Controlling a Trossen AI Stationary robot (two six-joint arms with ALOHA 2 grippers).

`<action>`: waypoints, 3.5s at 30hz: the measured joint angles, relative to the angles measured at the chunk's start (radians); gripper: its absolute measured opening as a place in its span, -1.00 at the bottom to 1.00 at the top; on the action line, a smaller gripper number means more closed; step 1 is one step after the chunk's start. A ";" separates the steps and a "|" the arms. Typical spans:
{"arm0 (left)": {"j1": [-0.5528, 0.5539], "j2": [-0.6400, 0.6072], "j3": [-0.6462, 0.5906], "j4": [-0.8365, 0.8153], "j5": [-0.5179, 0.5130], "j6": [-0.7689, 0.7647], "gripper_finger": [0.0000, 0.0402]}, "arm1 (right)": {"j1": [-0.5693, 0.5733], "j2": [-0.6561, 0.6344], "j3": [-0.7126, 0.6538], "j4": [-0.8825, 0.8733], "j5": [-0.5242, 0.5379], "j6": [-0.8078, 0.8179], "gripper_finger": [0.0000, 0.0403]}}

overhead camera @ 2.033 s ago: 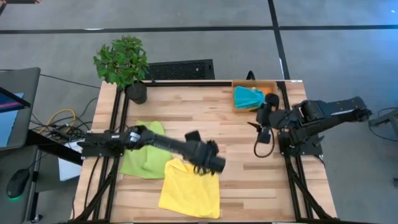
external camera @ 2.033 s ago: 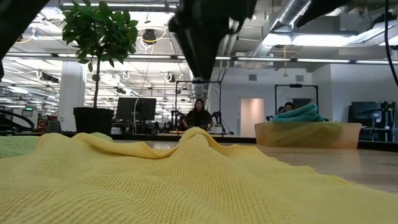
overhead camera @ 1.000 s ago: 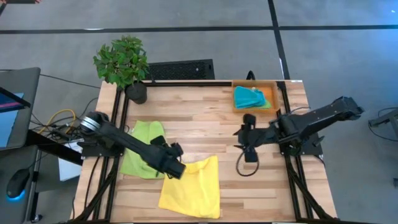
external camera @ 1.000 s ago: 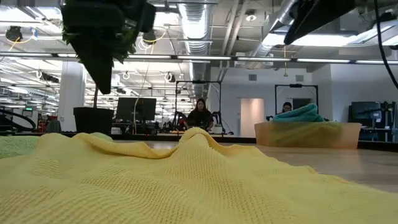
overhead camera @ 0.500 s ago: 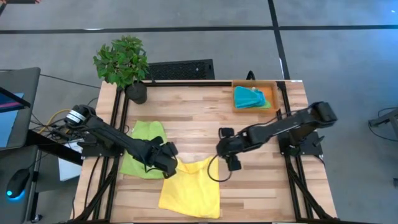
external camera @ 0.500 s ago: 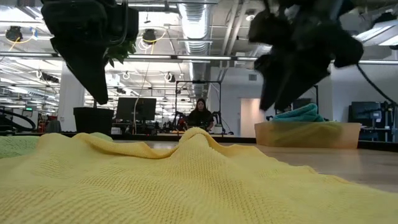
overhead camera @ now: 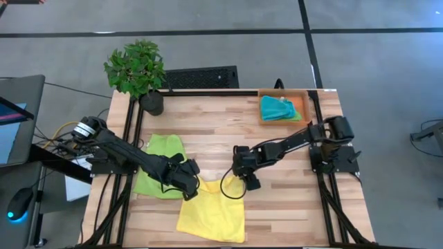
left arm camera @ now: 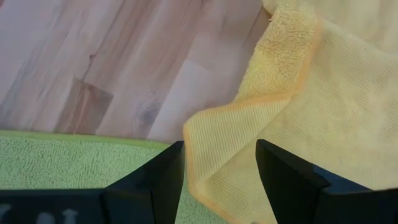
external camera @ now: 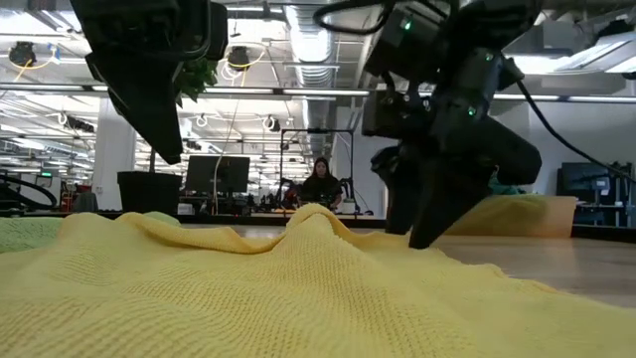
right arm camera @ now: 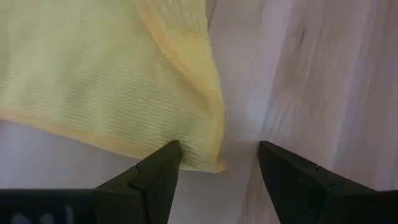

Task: Fold microfiber towels
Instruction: Fold the yellow microfiber towel

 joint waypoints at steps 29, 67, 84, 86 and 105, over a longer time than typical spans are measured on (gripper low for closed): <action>0.057 0.007 0.001 0.020 0.028 -0.052 -0.06 | -0.015 -0.129 -0.004 -0.105 0.025 -0.022 -0.96; 0.272 0.208 0.002 0.331 0.419 0.658 -0.06 | -0.005 -0.277 0.000 -0.238 0.073 -0.070 -0.95; 0.272 0.267 0.006 0.283 0.517 0.616 -0.06 | -0.023 -0.279 -0.001 -0.250 0.072 -0.070 -0.93; 0.272 0.263 0.006 0.262 0.522 0.599 -0.06 | -0.024 -0.279 -0.001 -0.250 0.072 -0.070 -0.92; 0.272 0.246 0.078 -0.075 0.409 0.574 -0.06 | -0.025 -0.278 0.000 -0.307 0.071 -0.070 -0.95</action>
